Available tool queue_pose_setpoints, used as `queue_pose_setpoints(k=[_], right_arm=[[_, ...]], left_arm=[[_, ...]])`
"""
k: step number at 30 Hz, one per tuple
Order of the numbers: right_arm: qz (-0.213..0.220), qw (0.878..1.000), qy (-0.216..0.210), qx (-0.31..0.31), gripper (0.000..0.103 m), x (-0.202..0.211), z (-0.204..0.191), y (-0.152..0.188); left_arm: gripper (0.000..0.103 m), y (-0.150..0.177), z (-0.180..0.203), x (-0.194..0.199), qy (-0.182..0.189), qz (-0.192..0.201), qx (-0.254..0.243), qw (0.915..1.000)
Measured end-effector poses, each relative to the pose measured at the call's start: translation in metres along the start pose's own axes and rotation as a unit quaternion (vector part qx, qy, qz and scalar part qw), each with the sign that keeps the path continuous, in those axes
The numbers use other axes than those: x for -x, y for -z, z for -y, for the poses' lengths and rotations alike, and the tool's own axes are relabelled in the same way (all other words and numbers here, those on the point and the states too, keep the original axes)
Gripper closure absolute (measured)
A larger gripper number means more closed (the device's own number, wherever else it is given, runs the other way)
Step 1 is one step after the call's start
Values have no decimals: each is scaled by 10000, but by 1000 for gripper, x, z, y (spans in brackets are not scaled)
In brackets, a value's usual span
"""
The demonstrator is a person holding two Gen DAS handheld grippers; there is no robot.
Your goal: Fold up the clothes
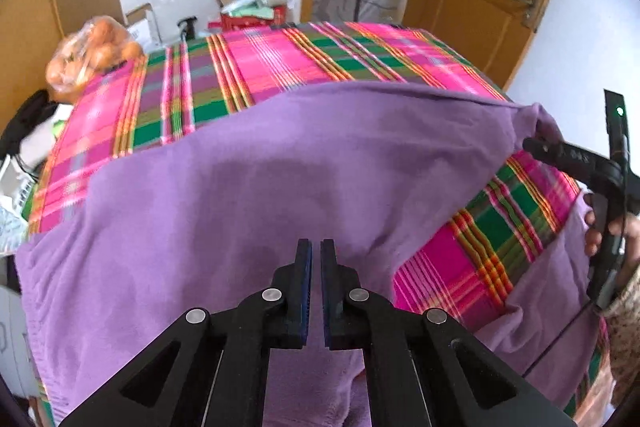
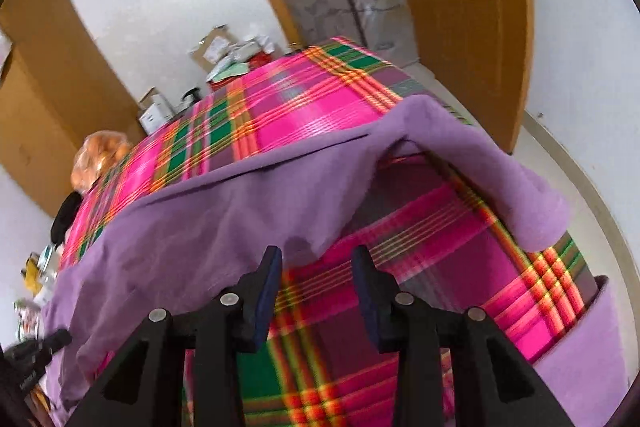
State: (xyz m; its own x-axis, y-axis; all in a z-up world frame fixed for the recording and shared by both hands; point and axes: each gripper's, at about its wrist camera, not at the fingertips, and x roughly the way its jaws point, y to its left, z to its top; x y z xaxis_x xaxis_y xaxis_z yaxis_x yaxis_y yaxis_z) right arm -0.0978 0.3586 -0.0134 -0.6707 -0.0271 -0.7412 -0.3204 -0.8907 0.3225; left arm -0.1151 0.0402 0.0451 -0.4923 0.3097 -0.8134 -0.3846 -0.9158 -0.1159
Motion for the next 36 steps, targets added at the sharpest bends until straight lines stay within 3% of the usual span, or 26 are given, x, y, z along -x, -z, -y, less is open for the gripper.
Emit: queue_pose_setpoints(k=[3, 8, 16, 21, 24, 31, 36], right_arm=[[2, 9999, -15, -149, 66, -7, 9, -8], [-72, 9995, -107, -294, 66, -19, 15, -21], [-89, 9986, -231, -463, 67, -30, 21, -33], [-104, 9983, -173, -547, 84, -35, 25, -37], [-113, 9981, -164, -585, 89, -38, 26, -40], [-92, 9982, -183, -568, 89, -40, 25, -43], [-76, 9980, -214, -595, 89, -40, 28, -44]], left_arm=[[98, 3, 5, -3, 82, -54, -12, 10000], [76, 3, 14, -10, 223, -222, -151, 9994], [75, 10, 32, -8, 55, -424, -481, 9979], [75, 13, 44, -6, 202, -568, -755, 9953], [75, 10, 45, -3, 246, -527, -822, 9949], [75, 10, 55, -18, 40, -756, -1046, 9916], [75, 7, 54, -29, -10, -854, -920, 9921]])
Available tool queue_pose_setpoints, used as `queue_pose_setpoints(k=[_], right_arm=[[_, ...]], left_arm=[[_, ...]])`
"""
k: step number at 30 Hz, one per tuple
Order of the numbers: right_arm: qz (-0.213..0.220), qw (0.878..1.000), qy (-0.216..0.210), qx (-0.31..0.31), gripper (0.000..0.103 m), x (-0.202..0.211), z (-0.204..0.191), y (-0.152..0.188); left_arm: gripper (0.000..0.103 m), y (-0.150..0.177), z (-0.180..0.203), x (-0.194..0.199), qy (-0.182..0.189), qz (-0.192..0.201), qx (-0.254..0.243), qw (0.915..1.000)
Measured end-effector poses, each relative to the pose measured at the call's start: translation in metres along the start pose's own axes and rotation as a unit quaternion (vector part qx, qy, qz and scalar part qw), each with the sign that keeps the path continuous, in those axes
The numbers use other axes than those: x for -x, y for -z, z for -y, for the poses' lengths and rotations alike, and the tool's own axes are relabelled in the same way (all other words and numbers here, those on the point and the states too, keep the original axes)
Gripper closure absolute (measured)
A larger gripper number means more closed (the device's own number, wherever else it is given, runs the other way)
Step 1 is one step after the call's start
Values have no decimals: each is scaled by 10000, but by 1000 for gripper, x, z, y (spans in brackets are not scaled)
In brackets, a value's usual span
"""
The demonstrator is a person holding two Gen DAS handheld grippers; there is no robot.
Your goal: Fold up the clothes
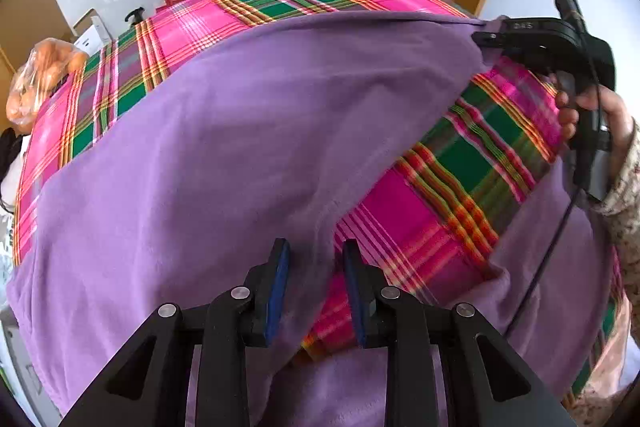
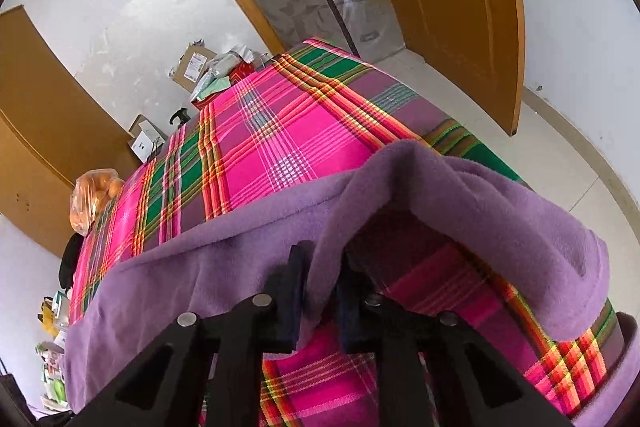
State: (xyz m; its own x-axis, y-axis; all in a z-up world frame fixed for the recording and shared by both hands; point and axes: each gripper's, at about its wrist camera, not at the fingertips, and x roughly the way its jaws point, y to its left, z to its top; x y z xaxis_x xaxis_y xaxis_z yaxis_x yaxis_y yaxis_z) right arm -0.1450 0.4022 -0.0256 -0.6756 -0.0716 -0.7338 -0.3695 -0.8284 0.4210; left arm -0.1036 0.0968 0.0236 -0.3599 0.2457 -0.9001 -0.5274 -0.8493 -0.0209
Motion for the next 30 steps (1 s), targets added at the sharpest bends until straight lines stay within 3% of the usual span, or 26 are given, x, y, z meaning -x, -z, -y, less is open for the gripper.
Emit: queue_pose_setpoints(k=[3, 5, 8, 12, 20, 27, 30], right_arm=[[17, 10000, 21, 22, 90, 1, -1, 0], [-2, 10000, 59, 80, 95, 0, -3, -1], [-46, 9997, 92, 205, 97, 1, -6, -2], [13, 9993, 117, 358, 98, 10, -11, -6], [357, 9986, 52, 397, 98, 53, -15, -9], [571, 9977, 176, 320, 98, 88, -5, -1], [438, 9982, 291, 298, 98, 85, 5, 5]], left_arm=[[75, -2, -6, 0, 129, 62, 146, 9998], [89, -3, -9, 0, 92, 112, 159, 9998], [98, -4, -17, 2, 125, 168, 222, 9995], [99, -1, -25, 14, 514, 400, 452, 9969], [99, 11, -26, 41, 755, 665, 427, 9940], [99, 20, -21, 54, 933, 652, 247, 9932], [99, 21, -17, 47, 944, 501, 140, 9942]])
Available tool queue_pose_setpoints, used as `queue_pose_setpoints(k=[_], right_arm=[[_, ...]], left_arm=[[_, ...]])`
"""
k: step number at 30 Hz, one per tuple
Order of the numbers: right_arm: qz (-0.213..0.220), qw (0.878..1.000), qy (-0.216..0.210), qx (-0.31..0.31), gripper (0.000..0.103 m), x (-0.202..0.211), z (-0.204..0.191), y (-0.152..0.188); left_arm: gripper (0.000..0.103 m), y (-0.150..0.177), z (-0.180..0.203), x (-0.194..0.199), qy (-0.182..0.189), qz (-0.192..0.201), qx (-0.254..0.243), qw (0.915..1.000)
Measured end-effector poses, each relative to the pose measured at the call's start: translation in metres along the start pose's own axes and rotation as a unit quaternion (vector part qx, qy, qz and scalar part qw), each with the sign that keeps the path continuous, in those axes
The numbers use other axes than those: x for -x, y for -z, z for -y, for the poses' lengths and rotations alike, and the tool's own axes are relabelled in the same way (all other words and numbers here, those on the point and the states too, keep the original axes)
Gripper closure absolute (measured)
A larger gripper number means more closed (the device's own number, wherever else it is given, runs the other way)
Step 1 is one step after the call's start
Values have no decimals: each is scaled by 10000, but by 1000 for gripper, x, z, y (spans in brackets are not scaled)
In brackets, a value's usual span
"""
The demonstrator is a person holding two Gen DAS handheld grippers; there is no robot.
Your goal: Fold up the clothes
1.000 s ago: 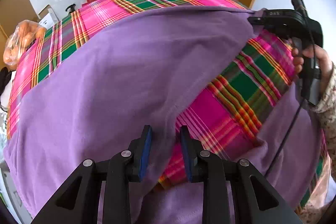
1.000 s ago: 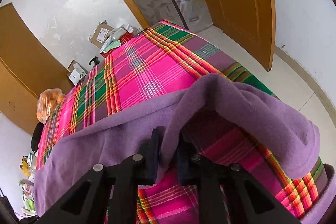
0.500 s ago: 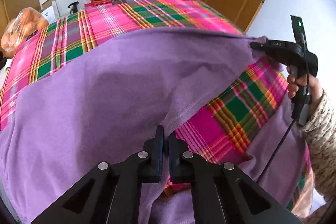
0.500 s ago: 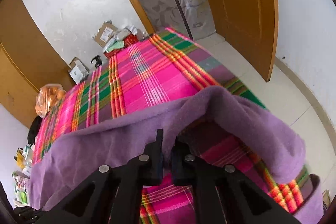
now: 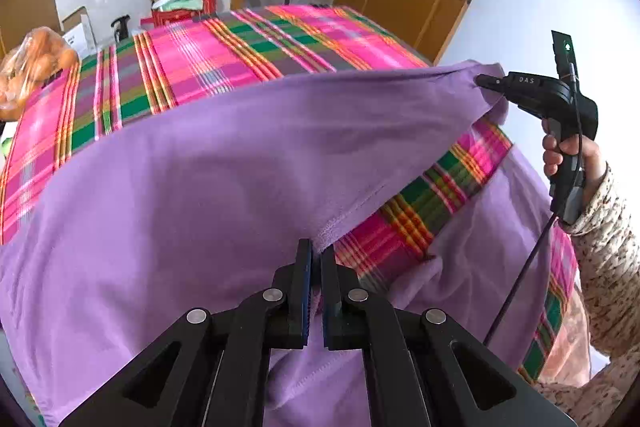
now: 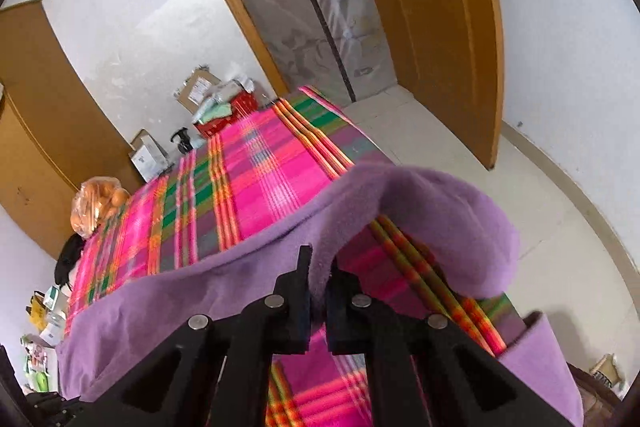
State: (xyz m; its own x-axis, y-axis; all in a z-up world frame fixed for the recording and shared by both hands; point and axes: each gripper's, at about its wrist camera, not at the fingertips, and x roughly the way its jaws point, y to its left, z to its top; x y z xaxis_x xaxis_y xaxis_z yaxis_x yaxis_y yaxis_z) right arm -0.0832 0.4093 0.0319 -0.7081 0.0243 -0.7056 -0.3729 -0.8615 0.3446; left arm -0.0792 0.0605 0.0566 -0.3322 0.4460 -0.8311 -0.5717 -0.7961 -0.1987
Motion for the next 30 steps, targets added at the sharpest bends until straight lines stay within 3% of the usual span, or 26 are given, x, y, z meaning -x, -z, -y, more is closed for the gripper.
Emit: queue_pose_setpoints(k=[7, 15, 24, 30], right_arm=[[-255, 9993, 161, -230, 98, -13, 23, 18], [-319, 9977, 13, -600, 92, -13, 54, 30], [2, 9973, 112, -731, 90, 4, 75, 31], [204, 9930, 139, -1151, 89, 12, 97, 26]], left_arm=[[99, 5, 10, -14, 21, -299, -196, 9994], [99, 6, 9, -24, -11, -534, -230, 9983], [99, 7, 8, -25, 31, -542, -164, 9984], [99, 6, 7, -28, 45, -577, -42, 9983]])
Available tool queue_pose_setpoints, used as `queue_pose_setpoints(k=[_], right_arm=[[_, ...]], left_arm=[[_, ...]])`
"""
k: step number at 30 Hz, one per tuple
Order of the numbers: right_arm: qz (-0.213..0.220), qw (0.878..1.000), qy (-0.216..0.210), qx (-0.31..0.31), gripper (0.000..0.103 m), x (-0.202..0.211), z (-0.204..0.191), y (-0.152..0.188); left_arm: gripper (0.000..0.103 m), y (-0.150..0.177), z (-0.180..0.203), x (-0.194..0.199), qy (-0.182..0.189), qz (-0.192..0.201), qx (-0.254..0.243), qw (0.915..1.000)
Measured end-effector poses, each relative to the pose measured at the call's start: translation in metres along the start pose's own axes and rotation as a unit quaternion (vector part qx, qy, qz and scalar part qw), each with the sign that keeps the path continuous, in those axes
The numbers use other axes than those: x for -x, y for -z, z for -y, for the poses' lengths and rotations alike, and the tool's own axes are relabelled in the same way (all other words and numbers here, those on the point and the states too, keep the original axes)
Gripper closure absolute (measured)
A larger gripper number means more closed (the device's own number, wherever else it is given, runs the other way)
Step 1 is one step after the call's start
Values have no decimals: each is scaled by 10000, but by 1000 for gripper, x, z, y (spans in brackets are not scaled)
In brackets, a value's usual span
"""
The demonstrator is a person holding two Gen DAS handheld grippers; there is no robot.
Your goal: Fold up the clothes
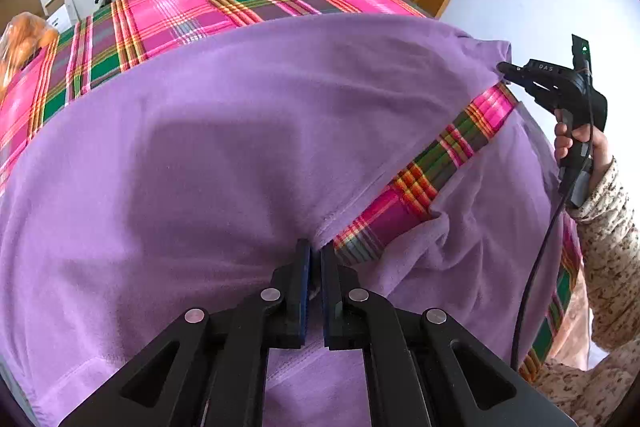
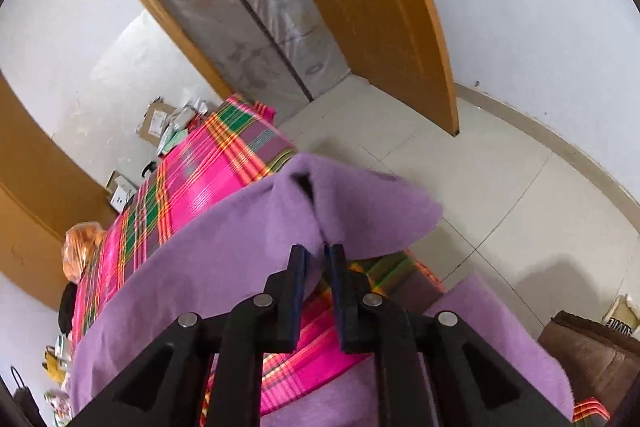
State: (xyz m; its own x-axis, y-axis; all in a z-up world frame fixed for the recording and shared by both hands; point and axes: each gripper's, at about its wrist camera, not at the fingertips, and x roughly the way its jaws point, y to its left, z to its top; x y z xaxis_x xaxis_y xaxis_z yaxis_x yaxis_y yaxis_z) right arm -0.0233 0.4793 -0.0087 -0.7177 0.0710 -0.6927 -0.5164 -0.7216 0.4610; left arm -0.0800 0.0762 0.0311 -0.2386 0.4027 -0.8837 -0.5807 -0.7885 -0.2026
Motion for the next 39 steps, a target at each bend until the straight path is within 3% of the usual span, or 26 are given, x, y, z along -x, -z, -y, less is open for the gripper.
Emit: queue_pose_setpoints(k=[5, 9, 17, 19, 20, 22, 26, 29, 33, 36, 39], right_arm=[[76, 9997, -175, -154, 88, 2, 4, -9], [82, 9998, -169, -88, 67, -2, 0, -19], [-238, 9995, 189, 5, 67, -26, -1, -35], [-226, 9995, 208, -81, 79, -29, 4, -37], [-180, 9996, 177, -81, 90, -28, 5, -38], [-66, 9998, 173, 42, 95, -24, 3, -40], [300, 9974, 361, 544, 96, -11, -14, -47], [503, 9910, 937, 809, 96, -8, -22, -50], [387, 9879, 1445, 405, 95, -8, 0, -50], [272, 9923, 1211, -42, 94, -7, 22, -47], [208, 9929, 1166, -87, 94, -7, 25, -42]], left_arm=[[99, -4, 1, 4, 12, 30, 46, 10000], [99, -11, -1, 14, 125, 190, 180, 9996], [97, -19, -1, 15, 196, 217, 279, 9992], [97, -16, -2, 12, 206, 151, 278, 9993], [97, -15, -3, 10, 210, 116, 294, 9993], [97, -13, -6, 9, 204, 69, 349, 9992], [97, -14, -9, 8, 188, 90, 449, 9988], [97, -13, -9, 7, 180, 68, 464, 9987], [97, -11, -11, 8, 190, 33, 486, 9986], [97, -11, -14, 7, 208, 18, 537, 9983], [97, -11, -14, 7, 231, 27, 559, 9982]])
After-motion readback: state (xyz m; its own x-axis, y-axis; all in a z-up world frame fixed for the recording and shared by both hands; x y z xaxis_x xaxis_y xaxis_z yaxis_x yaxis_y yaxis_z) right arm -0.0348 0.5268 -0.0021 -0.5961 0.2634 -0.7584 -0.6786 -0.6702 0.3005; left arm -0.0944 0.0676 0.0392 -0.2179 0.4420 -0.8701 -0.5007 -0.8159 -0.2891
